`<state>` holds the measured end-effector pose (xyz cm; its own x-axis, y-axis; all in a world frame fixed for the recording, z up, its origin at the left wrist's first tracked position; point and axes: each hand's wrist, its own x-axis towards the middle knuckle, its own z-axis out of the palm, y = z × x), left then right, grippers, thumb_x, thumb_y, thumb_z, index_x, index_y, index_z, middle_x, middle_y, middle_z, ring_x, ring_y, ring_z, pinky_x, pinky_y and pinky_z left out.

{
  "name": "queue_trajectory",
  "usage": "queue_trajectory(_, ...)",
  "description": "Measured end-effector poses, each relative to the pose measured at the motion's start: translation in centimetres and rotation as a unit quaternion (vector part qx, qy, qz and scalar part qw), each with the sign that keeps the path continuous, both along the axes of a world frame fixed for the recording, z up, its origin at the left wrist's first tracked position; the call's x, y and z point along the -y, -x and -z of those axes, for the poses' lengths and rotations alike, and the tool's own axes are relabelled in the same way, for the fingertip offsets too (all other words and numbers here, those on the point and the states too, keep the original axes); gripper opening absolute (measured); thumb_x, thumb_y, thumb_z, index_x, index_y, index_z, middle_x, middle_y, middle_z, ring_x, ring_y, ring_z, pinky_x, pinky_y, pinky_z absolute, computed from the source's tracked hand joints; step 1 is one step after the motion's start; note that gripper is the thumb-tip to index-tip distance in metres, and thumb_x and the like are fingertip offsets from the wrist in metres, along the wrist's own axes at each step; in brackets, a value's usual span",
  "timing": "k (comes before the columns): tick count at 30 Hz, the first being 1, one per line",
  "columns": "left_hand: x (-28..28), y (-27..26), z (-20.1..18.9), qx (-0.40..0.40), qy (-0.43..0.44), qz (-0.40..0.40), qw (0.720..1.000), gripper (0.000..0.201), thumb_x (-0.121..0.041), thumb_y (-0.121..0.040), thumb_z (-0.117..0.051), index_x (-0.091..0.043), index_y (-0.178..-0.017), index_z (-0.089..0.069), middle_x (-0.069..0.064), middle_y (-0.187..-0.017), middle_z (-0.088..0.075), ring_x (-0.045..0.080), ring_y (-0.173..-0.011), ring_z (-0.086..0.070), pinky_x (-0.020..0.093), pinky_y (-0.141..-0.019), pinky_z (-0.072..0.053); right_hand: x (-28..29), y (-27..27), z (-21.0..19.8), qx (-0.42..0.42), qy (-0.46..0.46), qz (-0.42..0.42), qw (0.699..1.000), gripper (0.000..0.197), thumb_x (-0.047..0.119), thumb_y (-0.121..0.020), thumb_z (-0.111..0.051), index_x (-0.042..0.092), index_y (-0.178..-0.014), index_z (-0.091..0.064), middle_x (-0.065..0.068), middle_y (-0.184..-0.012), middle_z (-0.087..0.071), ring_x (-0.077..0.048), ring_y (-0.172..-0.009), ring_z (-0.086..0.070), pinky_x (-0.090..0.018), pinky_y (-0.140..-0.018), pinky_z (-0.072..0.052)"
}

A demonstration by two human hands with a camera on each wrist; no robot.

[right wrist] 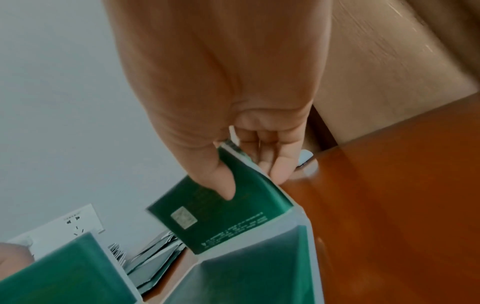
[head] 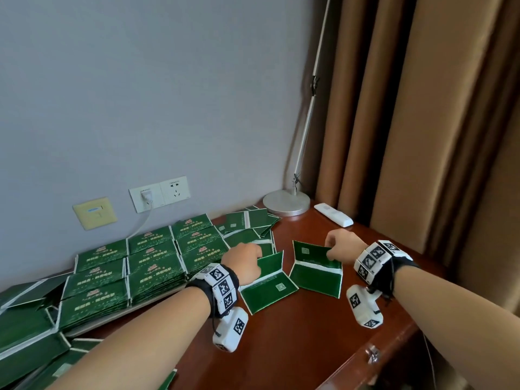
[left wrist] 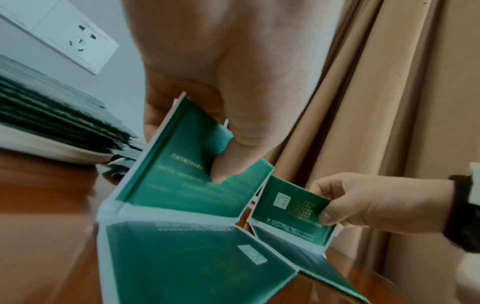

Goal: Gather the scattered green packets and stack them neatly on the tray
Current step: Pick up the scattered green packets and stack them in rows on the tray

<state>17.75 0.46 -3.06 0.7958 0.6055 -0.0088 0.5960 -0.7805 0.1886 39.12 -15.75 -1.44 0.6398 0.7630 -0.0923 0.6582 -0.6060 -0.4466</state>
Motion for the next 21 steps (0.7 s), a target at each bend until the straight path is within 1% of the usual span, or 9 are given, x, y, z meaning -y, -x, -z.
queue_trajectory(2, 0.4, 0.0, -0.1, 0.001, -0.001, 0.010, 1.000, 0.034, -0.011, -0.081, -0.059, -0.023, -0.112, -0.066, 0.000, -0.108, -0.067, 0.026, -0.097, -0.064, 0.033, -0.081, -0.053, 0.2, 0.1, 0.2, -0.002, 0.012, -0.020, 1.000, 0.016, 0.010, -0.074, -0.071, 0.021, -0.083, -0.063, 0.006, -0.088, -0.063, -0.008, -0.078, -0.061, -0.021, -0.061, -0.050)
queue_trajectory(4, 0.7, 0.0, -0.2, -0.002, 0.010, 0.024, 1.000, 0.021, -0.015, -0.082, -0.062, -0.022, -0.102, -0.068, -0.002, -0.103, -0.068, 0.023, -0.092, -0.065, 0.033, -0.080, -0.054, 0.3, 0.4, 0.6, -0.018, 0.041, -0.050, 0.998, 0.017, 0.016, -0.072, -0.077, 0.021, -0.084, -0.065, 0.007, -0.089, -0.064, -0.009, -0.081, -0.061, -0.021, -0.064, -0.049)
queue_trajectory(6, 1.0, 0.2, -0.2, -0.012, 0.034, 0.040, 0.999, 0.014, -0.033, -0.083, -0.068, -0.025, -0.094, -0.068, -0.007, -0.095, -0.067, 0.017, -0.086, -0.064, 0.032, -0.079, -0.055, 0.3, 0.8, 1.1, -0.042, 0.067, -0.079, 0.994, 0.024, 0.031, -0.071, -0.082, 0.023, -0.088, -0.067, 0.008, -0.093, -0.065, -0.009, -0.086, -0.061, -0.022, -0.068, -0.047)
queue_trajectory(8, 1.2, 0.5, -0.1, -0.020, 0.075, 0.058, 0.995, 0.031, -0.055, -0.082, -0.067, -0.025, -0.092, -0.069, -0.009, -0.095, -0.067, 0.011, -0.086, -0.063, 0.033, -0.081, -0.054, 0.2, 1.0, 1.6, -0.050, 0.068, -0.087, 0.993, 0.031, 0.045, -0.070, -0.081, 0.025, -0.088, -0.067, 0.009, -0.093, -0.066, -0.008, -0.088, -0.061, -0.024, -0.074, -0.049)
queue_trajectory(10, 1.3, 0.7, 0.0, -0.025, 0.104, 0.070, 0.992, 0.041, -0.061, -0.087, -0.058, -0.023, -0.097, -0.071, -0.007, -0.103, -0.068, 0.012, -0.093, -0.063, 0.035, -0.087, -0.053, 0.1, 1.1, 1.9, -0.034, 0.050, -0.075, 0.995, 0.030, 0.049, -0.072, -0.078, 0.026, -0.088, -0.066, 0.009, -0.092, -0.067, -0.007, -0.088, -0.061, -0.025, -0.076, -0.050)
queue_trajectory(12, 1.2, 0.9, 0.2, -0.029, 0.099, 0.071, 0.992, 0.038, -0.054, -0.092, -0.056, -0.021, -0.102, -0.070, -0.006, -0.105, -0.067, 0.014, -0.096, -0.063, 0.035, -0.089, -0.052, 0.1, 1.2, 2.0, -0.006, 0.045, -0.067, 0.997, 0.028, 0.046, -0.076, -0.076, 0.025, -0.092, -0.065, 0.009, -0.098, -0.065, -0.007, -0.091, -0.060, -0.024, -0.077, -0.049)
queue_trajectory(14, 1.0, 1.1, 0.5, -0.043, 0.083, 0.064, 0.994, 0.034, -0.049, -0.091, -0.060, -0.021, -0.109, -0.067, -0.005, -0.109, -0.064, 0.017, -0.099, -0.061, 0.034, -0.090, -0.051, 0.1, 1.2, 2.1, 0.011, 0.051, -0.070, 0.996, 0.031, 0.042, -0.079, -0.075, 0.024, -0.103, -0.064, 0.009, -0.108, -0.062, -0.009, -0.098, -0.058, -0.023, -0.080, -0.047)
queue_trajectory(18, 1.0, 1.3, 1.0, -0.094, 0.069, 0.038, 0.992, 0.061, -0.053, -0.087, -0.063, -0.017, -0.136, -0.051, 0.004, -0.134, -0.054, 0.021, -0.116, -0.055, 0.033, -0.097, -0.046, -0.1, 1.3, 2.8, 0.029, 0.068, -0.071, 0.995, 0.050, 0.034, -0.081, -0.075, 0.024, -0.126, -0.056, 0.004, -0.126, -0.056, -0.014, -0.114, -0.055, -0.026, -0.092, -0.047)
queue_trajectory(21, 1.2, 1.2, 1.2, -0.114, 0.065, 0.025, 0.991, 0.073, -0.054, -0.085, -0.067, -0.014, -0.143, -0.046, 0.004, -0.143, -0.049, 0.023, -0.124, -0.052, 0.033, -0.102, -0.045, -0.3, 1.4, 3.2, 0.035, 0.077, -0.069, 0.994, 0.059, 0.030, -0.079, -0.077, 0.024, -0.132, -0.052, 0.003, -0.130, -0.055, -0.015, -0.115, -0.055, -0.025, -0.091, -0.048)
